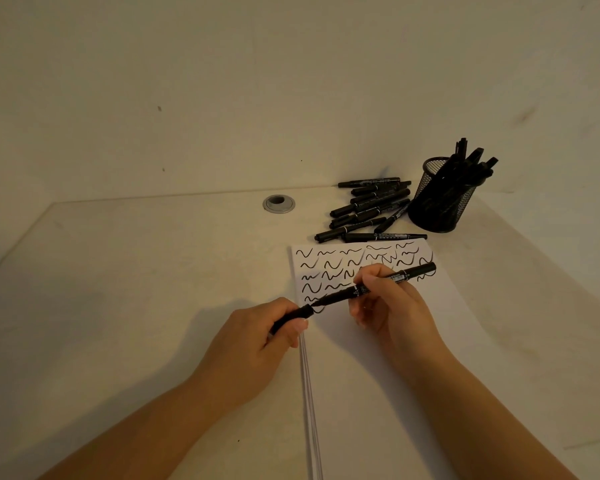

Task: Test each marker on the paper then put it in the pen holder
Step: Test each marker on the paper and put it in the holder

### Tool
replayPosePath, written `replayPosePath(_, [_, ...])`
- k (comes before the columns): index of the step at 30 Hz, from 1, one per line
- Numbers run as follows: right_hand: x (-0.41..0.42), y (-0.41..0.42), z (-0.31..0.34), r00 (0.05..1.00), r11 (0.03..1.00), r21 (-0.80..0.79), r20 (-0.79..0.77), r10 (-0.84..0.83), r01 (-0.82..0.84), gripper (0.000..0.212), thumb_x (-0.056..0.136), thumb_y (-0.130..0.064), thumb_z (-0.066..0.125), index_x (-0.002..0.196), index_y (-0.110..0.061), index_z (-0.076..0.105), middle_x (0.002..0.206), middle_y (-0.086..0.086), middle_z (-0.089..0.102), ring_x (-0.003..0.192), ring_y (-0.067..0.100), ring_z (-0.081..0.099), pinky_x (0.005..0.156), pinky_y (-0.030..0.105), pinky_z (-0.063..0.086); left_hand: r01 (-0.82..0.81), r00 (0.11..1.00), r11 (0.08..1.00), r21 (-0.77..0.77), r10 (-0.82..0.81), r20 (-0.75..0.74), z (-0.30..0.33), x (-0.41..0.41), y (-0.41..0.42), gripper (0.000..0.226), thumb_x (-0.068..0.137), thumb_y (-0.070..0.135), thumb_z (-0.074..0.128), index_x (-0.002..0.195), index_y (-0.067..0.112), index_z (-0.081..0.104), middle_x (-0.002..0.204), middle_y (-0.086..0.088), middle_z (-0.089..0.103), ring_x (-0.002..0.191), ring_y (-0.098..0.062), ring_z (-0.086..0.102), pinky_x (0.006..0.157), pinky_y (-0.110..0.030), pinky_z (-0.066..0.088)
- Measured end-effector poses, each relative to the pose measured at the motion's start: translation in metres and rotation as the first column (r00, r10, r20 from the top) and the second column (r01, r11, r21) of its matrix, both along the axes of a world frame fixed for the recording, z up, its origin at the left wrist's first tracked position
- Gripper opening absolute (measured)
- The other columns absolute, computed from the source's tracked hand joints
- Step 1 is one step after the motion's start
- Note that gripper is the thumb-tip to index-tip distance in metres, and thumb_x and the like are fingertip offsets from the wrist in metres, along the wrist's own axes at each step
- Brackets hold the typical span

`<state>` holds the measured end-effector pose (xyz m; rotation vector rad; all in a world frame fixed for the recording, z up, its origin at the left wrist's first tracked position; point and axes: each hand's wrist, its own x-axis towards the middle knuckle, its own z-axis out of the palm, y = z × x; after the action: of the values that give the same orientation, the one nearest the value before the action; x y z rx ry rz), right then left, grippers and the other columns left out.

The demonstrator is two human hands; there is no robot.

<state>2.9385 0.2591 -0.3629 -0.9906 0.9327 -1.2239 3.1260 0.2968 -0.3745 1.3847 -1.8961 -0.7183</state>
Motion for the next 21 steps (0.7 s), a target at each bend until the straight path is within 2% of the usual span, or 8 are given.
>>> replayPosePath(4, [0.0012,0.0011,0.0000,0.994,0.997,-0.045,-0.091,0.052,-0.057,0.019,0.085,-0.010,0.049,0.070,-0.017,0.057,0.050,0.005,0.058,0.049,0.016,0.049,0.046,0.020,0.038,0.006,1.000,1.000,0.002,-0.006,0.008,-0.0016,0.0013,-0.0009,0.016,0.083,0.045,0.044,0.081,0.033,0.055,0.068,0.019,0.062,0.053,-0.011,0.050,0.048,-0.016,0.034])
replayPosePath(9, [0.0005,0.0041,0.0012,0.972,0.987,-0.091,-0.207,0.112,-0.133,0.009,0.086,-0.011,0.054,0.078,-0.016,0.054,0.059,0.008,0.066,0.051,0.013,0.052,0.049,0.020,0.041,0.022,1.000,1.000,-0.008,-0.022,-0.001,-0.0033,0.0017,-0.0019,0.026,0.081,0.054,0.041,0.081,0.032,0.055,0.067,0.008,0.062,0.047,-0.008,0.044,0.046,-0.019,0.031])
replayPosePath(13, [0.0008,0.0044,0.0015,0.951,0.977,-0.123,-0.277,0.137,-0.177,0.014,0.087,-0.005,0.056,0.078,-0.016,0.057,0.063,0.007,0.068,0.052,0.010,0.053,0.049,0.019,0.042,0.018,1.000,1.000,0.007,-0.018,0.004,-0.0020,0.0016,-0.0013,0.015,0.084,0.044,0.044,0.076,0.035,0.054,0.061,0.018,0.058,0.045,-0.006,0.043,0.044,-0.016,0.029])
replayPosePath(17, [0.0010,0.0046,0.0005,0.933,0.958,-0.138,-0.298,0.203,-0.252,0.012,0.083,-0.004,0.061,0.079,-0.015,0.061,0.061,0.003,0.067,0.048,0.006,0.051,0.047,0.015,0.040,0.034,0.999,0.999,0.005,-0.034,0.008,0.0015,0.0004,0.0010,0.017,0.085,0.043,0.044,0.069,0.044,0.050,0.055,0.020,0.054,0.045,-0.006,0.041,0.045,-0.016,0.028])
replayPosePath(21, [0.0022,0.0062,0.0007,0.920,0.940,-0.155,-0.304,0.247,-0.303,0.008,0.084,-0.006,0.061,0.083,-0.014,0.061,0.063,0.003,0.067,0.045,0.005,0.049,0.046,0.015,0.039,0.055,0.998,0.998,0.008,-0.055,0.001,0.0034,-0.0007,0.0007,0.018,0.086,0.043,0.043,0.070,0.046,0.050,0.055,0.018,0.053,0.045,-0.007,0.041,0.045,-0.016,0.027])
